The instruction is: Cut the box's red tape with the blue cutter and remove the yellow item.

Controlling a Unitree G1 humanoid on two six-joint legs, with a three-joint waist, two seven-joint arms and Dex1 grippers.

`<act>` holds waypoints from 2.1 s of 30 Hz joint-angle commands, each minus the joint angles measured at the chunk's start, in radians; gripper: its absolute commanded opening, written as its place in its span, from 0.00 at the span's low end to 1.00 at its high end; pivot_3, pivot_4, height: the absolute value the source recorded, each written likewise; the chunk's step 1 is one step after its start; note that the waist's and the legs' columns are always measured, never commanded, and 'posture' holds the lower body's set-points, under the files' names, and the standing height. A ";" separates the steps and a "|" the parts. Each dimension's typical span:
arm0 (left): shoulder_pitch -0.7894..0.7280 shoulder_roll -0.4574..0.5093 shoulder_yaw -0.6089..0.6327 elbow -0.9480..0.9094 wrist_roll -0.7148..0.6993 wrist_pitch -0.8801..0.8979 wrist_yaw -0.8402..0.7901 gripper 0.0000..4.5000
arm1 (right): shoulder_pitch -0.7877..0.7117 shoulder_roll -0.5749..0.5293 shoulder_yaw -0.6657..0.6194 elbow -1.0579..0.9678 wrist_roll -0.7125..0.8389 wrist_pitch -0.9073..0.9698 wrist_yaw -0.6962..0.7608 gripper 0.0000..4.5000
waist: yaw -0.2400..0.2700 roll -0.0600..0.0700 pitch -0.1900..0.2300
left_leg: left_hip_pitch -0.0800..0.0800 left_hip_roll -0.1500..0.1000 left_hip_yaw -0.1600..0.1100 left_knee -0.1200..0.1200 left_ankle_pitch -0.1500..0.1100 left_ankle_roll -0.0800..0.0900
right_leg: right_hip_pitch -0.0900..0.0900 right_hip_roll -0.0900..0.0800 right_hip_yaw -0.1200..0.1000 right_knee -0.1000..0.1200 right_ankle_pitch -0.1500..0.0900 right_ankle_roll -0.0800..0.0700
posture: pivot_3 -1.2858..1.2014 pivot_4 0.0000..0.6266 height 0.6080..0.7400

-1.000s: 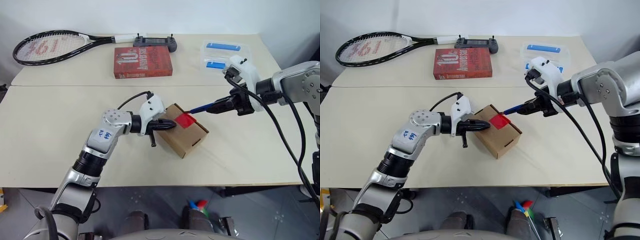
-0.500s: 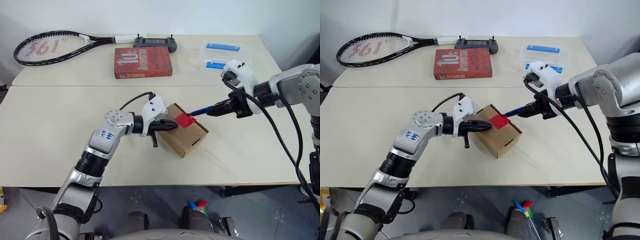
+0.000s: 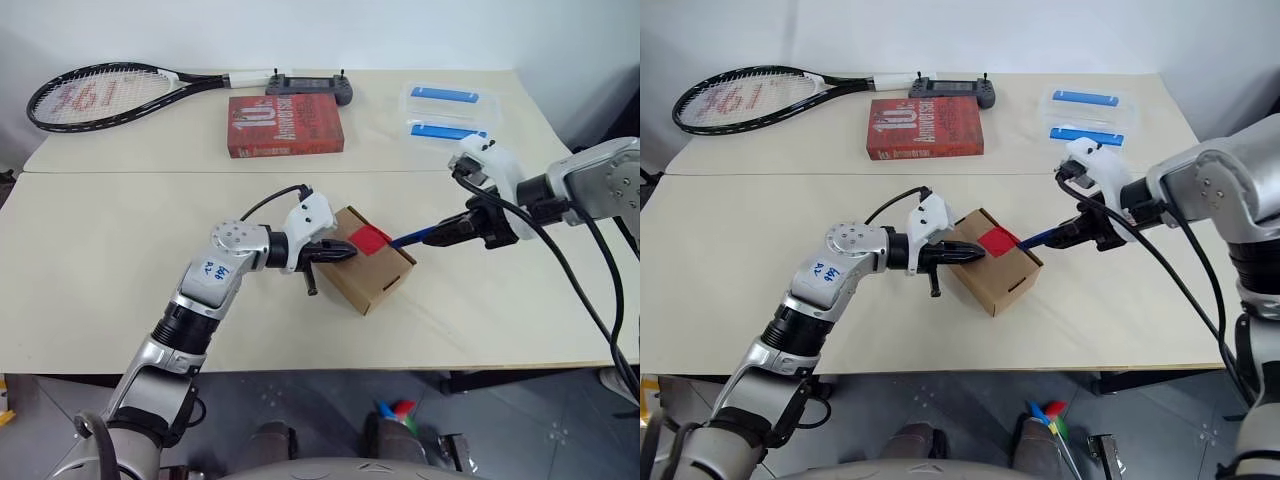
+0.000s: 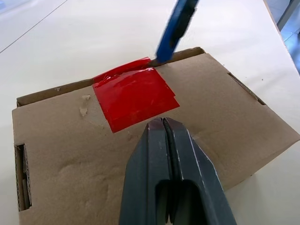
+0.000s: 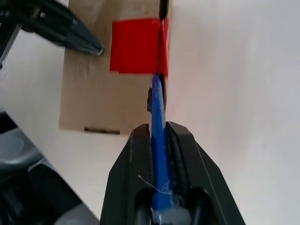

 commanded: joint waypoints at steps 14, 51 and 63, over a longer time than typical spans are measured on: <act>0.014 0.011 0.027 0.036 -0.009 -0.116 -0.036 0.00 | 0.230 -0.250 -0.456 -0.013 0.118 -0.161 0.048 0.03 | 0.002 0.000 0.000 | 0.000 0.000 0.002 0.001 -0.001 0.001 | 0.000 0.000 0.002 0.000 0.000 0.000 | 0.52 0.24 1.00; 0.456 0.245 0.316 -0.341 -0.249 0.099 0.091 0.00 | 0.762 0.140 -0.605 0.322 -0.271 -1.221 0.160 0.33 | -0.030 0.004 0.000 | 0.009 0.003 0.011 0.000 -0.001 0.001 | 0.001 0.001 0.010 0.002 0.001 0.000 | 0.52 0.24 1.00; 0.412 0.080 0.147 -0.340 -0.173 0.164 0.268 0.00 | 0.619 0.411 -0.308 0.453 -0.503 -1.491 0.118 0.01 | -0.023 0.005 0.000 | 0.007 0.001 0.011 0.001 -0.001 0.001 | 0.000 0.001 0.011 0.002 0.001 0.000 | 0.52 0.24 1.00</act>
